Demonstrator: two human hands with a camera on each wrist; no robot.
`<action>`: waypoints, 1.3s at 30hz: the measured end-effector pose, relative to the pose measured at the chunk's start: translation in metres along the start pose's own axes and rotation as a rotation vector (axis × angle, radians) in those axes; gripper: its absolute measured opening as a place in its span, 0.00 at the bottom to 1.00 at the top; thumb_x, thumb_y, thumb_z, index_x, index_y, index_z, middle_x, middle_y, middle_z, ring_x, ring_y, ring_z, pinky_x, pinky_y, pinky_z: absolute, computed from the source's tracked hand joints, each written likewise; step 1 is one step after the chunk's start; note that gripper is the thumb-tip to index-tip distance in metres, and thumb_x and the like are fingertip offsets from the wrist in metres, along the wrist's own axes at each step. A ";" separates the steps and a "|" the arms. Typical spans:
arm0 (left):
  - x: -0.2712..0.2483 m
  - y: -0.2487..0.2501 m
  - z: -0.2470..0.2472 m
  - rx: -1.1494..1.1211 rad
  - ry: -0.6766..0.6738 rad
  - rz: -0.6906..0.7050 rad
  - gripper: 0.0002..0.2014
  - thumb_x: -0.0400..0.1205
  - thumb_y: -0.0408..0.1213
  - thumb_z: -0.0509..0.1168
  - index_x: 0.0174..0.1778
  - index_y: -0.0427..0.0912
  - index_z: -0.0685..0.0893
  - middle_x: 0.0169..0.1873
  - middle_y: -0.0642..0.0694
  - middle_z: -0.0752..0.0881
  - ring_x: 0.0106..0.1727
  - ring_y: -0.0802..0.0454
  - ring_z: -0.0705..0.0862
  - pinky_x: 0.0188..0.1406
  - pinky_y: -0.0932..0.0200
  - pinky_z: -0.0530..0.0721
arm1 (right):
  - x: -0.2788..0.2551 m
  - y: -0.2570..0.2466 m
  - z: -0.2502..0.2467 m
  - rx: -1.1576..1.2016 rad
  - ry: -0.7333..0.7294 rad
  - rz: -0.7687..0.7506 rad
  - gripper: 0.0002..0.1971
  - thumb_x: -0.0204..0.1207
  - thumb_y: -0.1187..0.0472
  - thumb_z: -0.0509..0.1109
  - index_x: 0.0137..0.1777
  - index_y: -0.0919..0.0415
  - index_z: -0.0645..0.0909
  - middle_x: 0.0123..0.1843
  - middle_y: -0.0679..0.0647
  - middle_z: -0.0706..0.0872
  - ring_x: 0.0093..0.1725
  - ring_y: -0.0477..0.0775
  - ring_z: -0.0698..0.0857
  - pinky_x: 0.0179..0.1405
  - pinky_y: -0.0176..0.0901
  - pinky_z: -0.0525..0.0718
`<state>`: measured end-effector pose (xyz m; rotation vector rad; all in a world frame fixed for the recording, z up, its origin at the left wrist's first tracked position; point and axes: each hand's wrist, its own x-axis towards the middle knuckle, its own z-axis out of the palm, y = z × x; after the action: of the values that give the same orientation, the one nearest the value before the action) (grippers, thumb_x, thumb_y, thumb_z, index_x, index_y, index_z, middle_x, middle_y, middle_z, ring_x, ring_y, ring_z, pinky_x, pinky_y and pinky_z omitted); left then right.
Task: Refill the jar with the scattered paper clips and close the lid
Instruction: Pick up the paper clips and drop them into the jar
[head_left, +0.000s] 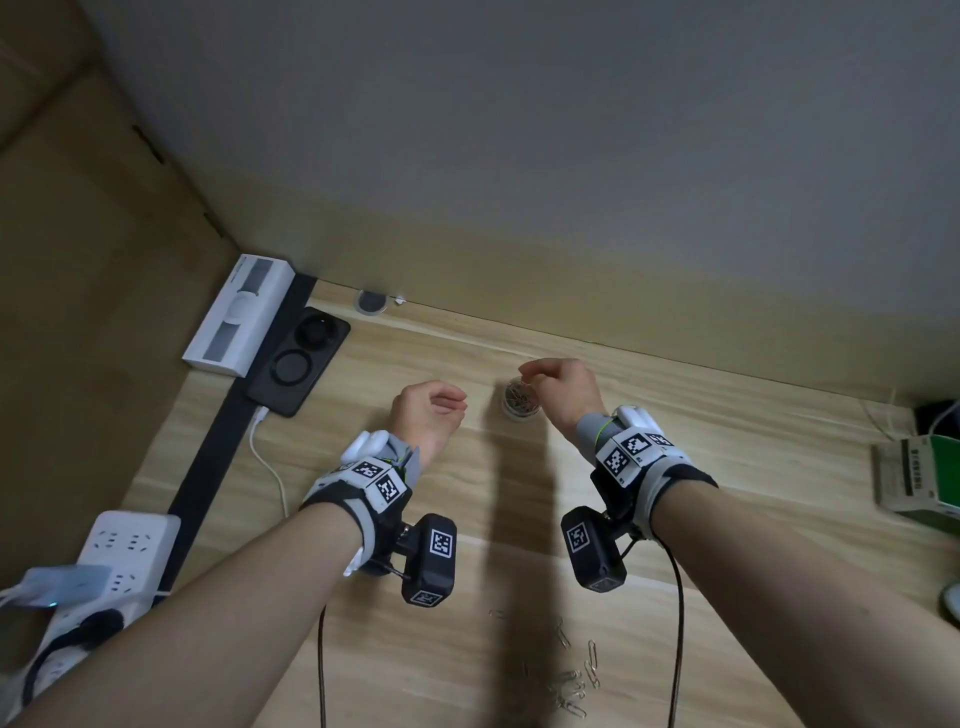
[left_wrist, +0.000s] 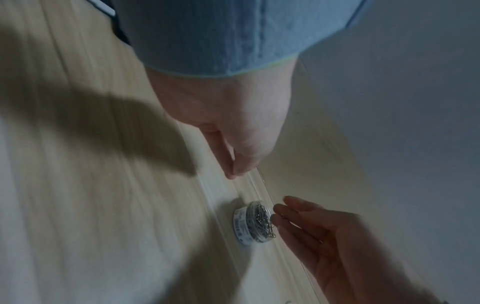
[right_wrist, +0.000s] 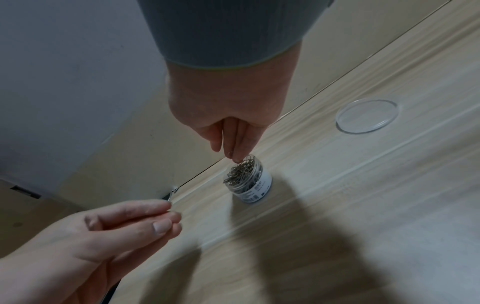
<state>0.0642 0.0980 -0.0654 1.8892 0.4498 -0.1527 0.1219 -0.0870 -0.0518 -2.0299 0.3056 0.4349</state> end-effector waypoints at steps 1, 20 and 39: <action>-0.001 -0.001 0.000 0.000 -0.003 0.007 0.08 0.73 0.24 0.74 0.41 0.42 0.88 0.39 0.41 0.90 0.43 0.46 0.90 0.50 0.52 0.89 | 0.001 0.002 -0.001 0.025 0.003 -0.001 0.17 0.62 0.59 0.60 0.38 0.46 0.91 0.50 0.49 0.93 0.55 0.53 0.90 0.64 0.54 0.86; -0.106 -0.031 0.019 0.443 -0.319 0.080 0.11 0.71 0.31 0.72 0.48 0.45 0.88 0.40 0.51 0.87 0.39 0.54 0.83 0.46 0.64 0.80 | -0.099 0.086 -0.031 0.052 0.031 0.078 0.12 0.67 0.65 0.63 0.38 0.51 0.86 0.35 0.54 0.90 0.36 0.58 0.86 0.38 0.52 0.86; -0.240 -0.094 0.063 0.930 -0.451 0.332 0.48 0.56 0.60 0.77 0.73 0.50 0.69 0.69 0.51 0.66 0.67 0.47 0.67 0.70 0.52 0.72 | -0.255 0.205 -0.020 -0.338 -0.075 -0.034 0.40 0.55 0.45 0.84 0.69 0.48 0.75 0.65 0.47 0.69 0.63 0.51 0.77 0.64 0.49 0.82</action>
<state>-0.1848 0.0114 -0.0938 2.6932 -0.3185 -0.6323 -0.1850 -0.1930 -0.0956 -2.3368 0.1583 0.5705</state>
